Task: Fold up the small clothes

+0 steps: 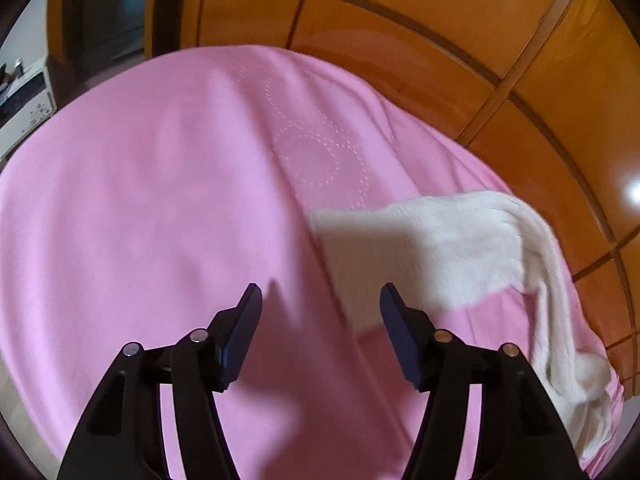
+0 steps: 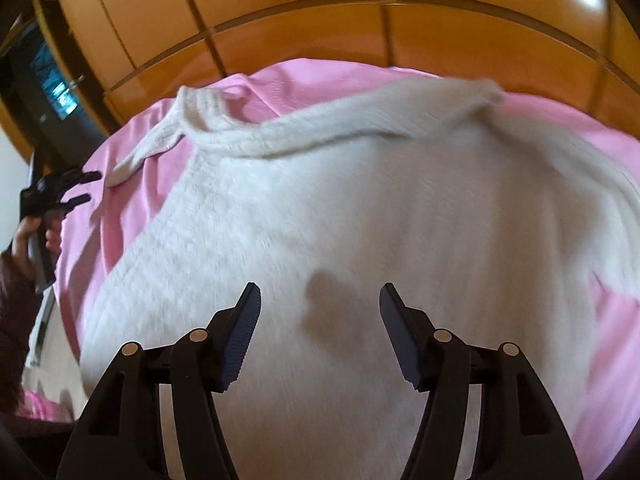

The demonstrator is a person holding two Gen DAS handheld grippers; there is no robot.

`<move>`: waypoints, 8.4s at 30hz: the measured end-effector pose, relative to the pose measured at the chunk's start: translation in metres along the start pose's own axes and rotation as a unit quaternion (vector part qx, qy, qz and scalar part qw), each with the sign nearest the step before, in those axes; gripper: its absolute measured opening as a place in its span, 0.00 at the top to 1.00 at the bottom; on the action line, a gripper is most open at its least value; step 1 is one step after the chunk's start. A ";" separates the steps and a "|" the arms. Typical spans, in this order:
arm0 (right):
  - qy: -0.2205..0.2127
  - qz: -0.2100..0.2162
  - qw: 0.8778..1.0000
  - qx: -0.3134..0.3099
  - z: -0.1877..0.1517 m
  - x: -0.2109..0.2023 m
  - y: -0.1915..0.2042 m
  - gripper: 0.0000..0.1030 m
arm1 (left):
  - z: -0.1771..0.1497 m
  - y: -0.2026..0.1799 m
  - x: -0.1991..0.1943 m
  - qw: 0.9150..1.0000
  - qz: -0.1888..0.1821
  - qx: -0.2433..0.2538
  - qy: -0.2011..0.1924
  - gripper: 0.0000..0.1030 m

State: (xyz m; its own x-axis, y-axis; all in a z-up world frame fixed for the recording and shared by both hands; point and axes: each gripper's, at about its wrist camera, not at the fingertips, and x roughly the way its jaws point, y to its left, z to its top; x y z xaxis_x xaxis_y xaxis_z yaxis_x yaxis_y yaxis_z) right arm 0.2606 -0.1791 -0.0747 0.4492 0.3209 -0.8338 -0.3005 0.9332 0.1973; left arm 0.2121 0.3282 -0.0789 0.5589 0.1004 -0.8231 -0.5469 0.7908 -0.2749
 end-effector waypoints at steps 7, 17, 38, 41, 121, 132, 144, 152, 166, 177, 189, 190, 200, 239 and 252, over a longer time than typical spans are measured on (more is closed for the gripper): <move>0.026 -0.006 0.998 -0.055 0.048 0.062 0.015 0.46 | 0.023 -0.010 0.024 0.998 0.040 0.040 -0.008 0.97; -0.050 -0.102 0.991 -0.076 0.178 0.126 0.017 0.51 | 0.034 0.043 -0.086 0.995 0.055 0.030 -0.078 0.99; -0.013 0.033 0.990 -0.137 0.092 0.108 0.122 0.51 | 0.078 0.074 -0.042 0.981 0.188 -0.003 -0.045 0.72; 0.000 0.031 0.988 -0.151 0.088 0.126 0.136 0.51 | 0.055 0.092 -0.055 0.981 0.185 -0.025 -0.061 0.37; -0.384 -0.144 0.830 0.378 -0.157 -0.379 -0.261 0.98 | -0.280 -0.293 -0.110 0.892 -0.209 0.392 0.085 0.32; -0.295 -0.227 0.760 0.532 -0.187 -0.358 -0.390 0.99 | -0.283 -0.293 -0.104 0.895 -0.202 0.385 0.095 0.31; -0.311 -0.261 0.736 0.541 -0.236 -0.389 -0.372 1.00 | -0.287 -0.336 -0.098 0.872 -0.231 0.421 0.094 0.30; -0.252 -0.221 0.772 0.540 -0.230 -0.337 -0.416 0.90 | -0.303 -0.353 -0.097 0.869 -0.240 0.420 0.108 0.27; -0.223 -0.110 0.745 0.618 -0.304 -0.214 -0.379 0.47 | -0.299 -0.312 -0.090 0.885 -0.214 0.399 0.112 0.26; -0.272 -0.292 0.809 0.432 -0.163 -0.301 -0.388 0.93 | -0.294 -0.297 -0.084 0.894 -0.202 0.383 0.113 0.25; -0.143 -0.416 0.771 0.462 -0.194 -0.262 -0.397 0.34 | -0.276 -0.274 -0.088 0.905 -0.198 0.364 0.095 0.24; -0.153 -0.382 0.797 0.442 -0.182 -0.261 -0.388 0.34 | -0.272 -0.271 -0.087 0.908 -0.194 0.360 0.090 0.24; -0.080 -0.093 0.968 0.217 -0.019 -0.097 -0.278 0.34 | -0.241 -0.245 -0.073 0.930 -0.163 0.323 0.071 0.24; 0.009 0.046 0.963 0.266 -0.204 -0.116 -0.164 0.49 | -0.214 -0.063 -0.102 0.961 -0.183 0.176 0.107 0.45; -0.011 0.054 0.978 0.203 -0.207 -0.155 -0.116 0.95 | -0.218 -0.054 -0.150 0.936 -0.286 0.176 0.107 0.94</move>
State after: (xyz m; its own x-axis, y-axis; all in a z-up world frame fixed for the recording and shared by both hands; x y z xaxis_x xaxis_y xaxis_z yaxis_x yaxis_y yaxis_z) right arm 0.0516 -0.3701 -0.0753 0.4535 0.4199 -0.7861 0.0093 0.8798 0.4753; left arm 0.0220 0.1385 -0.0486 0.5398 -0.4927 -0.6826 0.0626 0.8321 -0.5511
